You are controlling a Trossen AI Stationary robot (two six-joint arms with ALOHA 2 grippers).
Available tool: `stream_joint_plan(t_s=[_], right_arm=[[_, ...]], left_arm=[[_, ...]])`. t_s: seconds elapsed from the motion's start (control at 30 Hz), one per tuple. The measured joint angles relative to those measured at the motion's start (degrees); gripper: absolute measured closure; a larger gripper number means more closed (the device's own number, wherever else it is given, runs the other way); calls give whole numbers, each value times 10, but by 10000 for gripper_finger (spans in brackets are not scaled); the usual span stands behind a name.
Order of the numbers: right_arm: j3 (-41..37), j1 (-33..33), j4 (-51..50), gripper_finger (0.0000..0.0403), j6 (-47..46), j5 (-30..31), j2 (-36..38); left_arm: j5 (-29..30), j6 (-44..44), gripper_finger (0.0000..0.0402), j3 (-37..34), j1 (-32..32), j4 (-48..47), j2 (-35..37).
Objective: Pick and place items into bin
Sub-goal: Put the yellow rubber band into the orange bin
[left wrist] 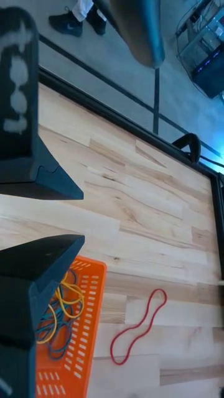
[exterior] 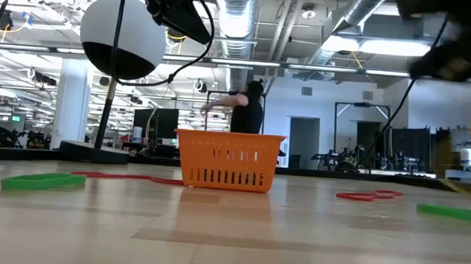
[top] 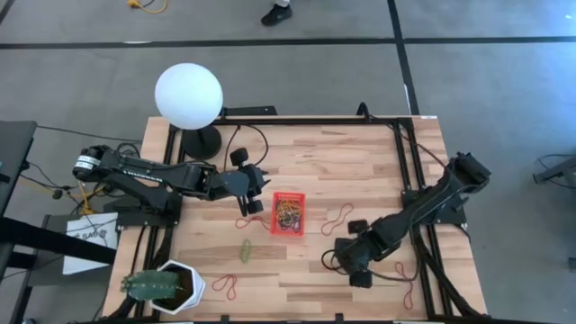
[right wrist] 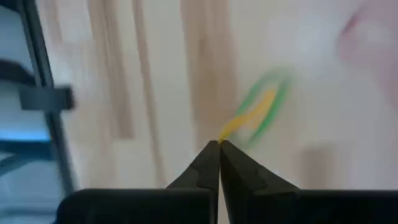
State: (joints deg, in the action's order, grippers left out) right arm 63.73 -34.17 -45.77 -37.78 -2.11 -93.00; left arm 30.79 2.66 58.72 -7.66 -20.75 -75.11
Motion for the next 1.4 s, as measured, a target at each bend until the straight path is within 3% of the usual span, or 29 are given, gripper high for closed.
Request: stream_joint_plan(t_s=[0.23,0.3,0.43,0.57,1.03,1.4], right_arm=[[41,50,51,402,213,297,33],[41,77,113,402,245,338,31],[42,132,239,402,289,304,-7],[41,163,300,402,342,293,-65],[41,208,296,392,332,290,-160],[90,201,231,330,333,292,-168]], left_arm=[[0,1,310,0,0,11,0],[6,10,310,0,0,12,0],[67,20,310,0,0,9,0],[102,21,310,0,0,7,0],[102,55,310,0,1,-63,0],[105,57,310,0,1,-68,0]])
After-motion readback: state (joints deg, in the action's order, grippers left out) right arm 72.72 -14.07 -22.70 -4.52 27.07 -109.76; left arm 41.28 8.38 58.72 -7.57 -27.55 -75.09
